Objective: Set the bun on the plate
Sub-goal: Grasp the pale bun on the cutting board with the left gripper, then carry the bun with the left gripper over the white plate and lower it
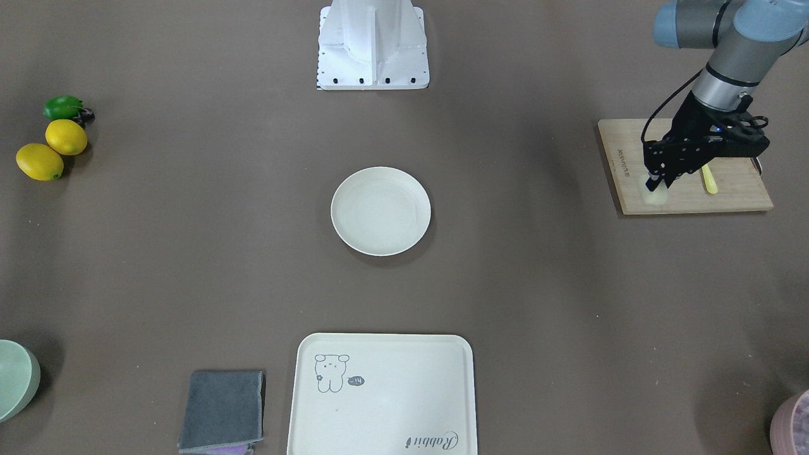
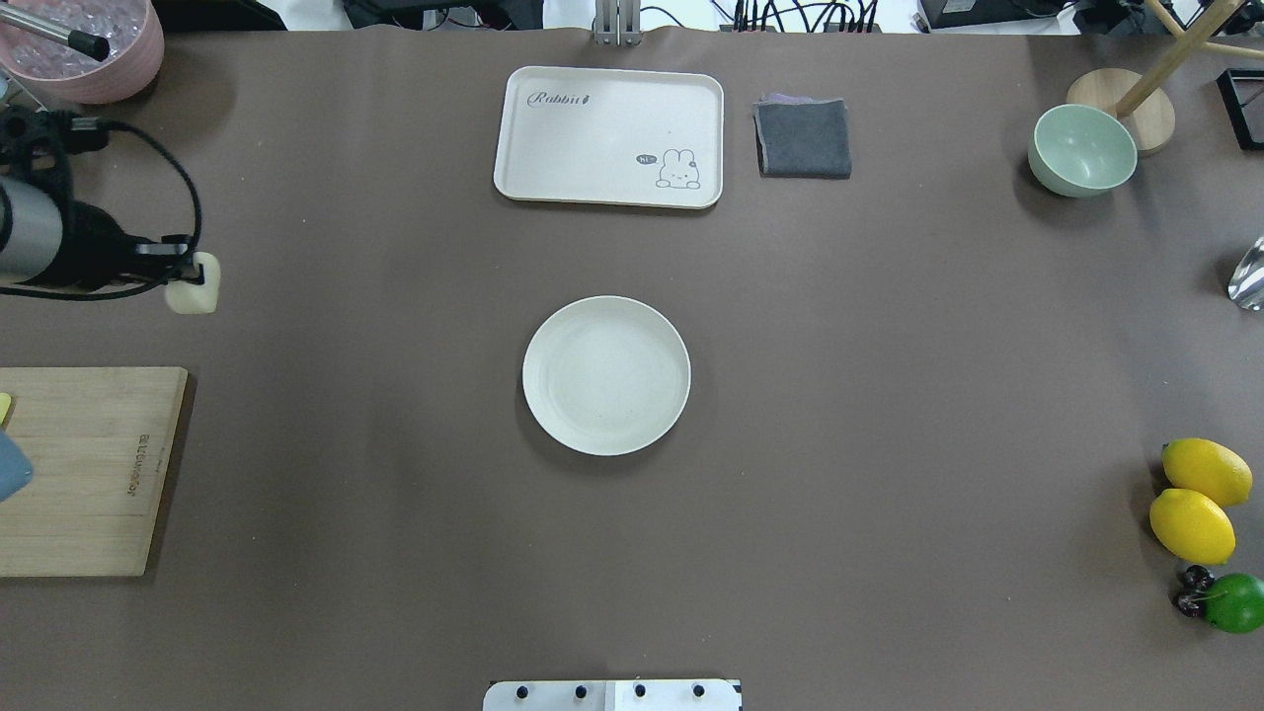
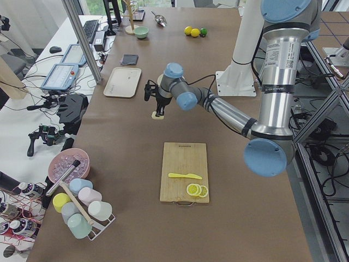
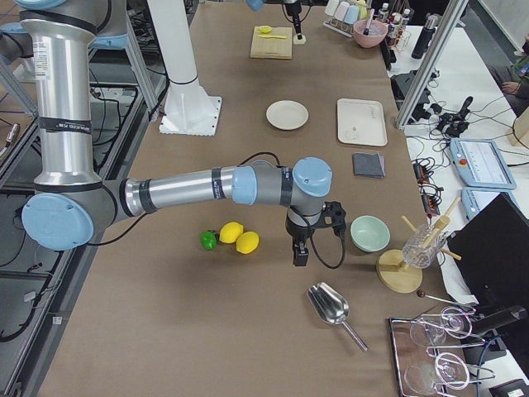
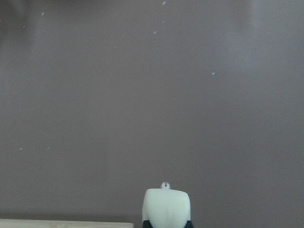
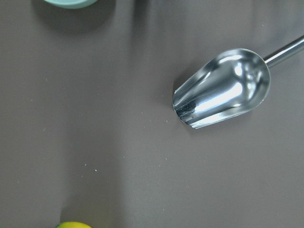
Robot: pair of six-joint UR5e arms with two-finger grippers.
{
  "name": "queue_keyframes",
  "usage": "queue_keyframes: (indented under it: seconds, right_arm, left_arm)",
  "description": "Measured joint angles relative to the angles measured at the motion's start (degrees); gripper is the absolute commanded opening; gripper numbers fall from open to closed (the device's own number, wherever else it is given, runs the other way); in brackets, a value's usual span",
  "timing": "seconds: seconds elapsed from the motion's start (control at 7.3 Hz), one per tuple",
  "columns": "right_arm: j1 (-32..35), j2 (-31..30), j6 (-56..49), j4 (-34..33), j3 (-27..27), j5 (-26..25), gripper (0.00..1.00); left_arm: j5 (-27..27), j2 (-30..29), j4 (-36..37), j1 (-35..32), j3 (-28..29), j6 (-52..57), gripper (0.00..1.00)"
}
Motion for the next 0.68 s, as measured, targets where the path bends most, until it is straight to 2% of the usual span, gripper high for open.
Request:
queue_keyframes:
  seconds: [0.27, 0.68]
  right_arm:
    - [3.26, -2.17, -2.98, -0.01, -0.26, 0.39, 1.00]
    - [5.76, -4.58, -5.96, -0.01, -0.35, 0.93, 1.00]
  left_arm:
    - [3.82, -11.56, 11.60, 6.30, -0.86, -7.02, 0.31]
    - [11.25, -23.56, 17.01, 16.85, 3.54, -14.68, 0.31]
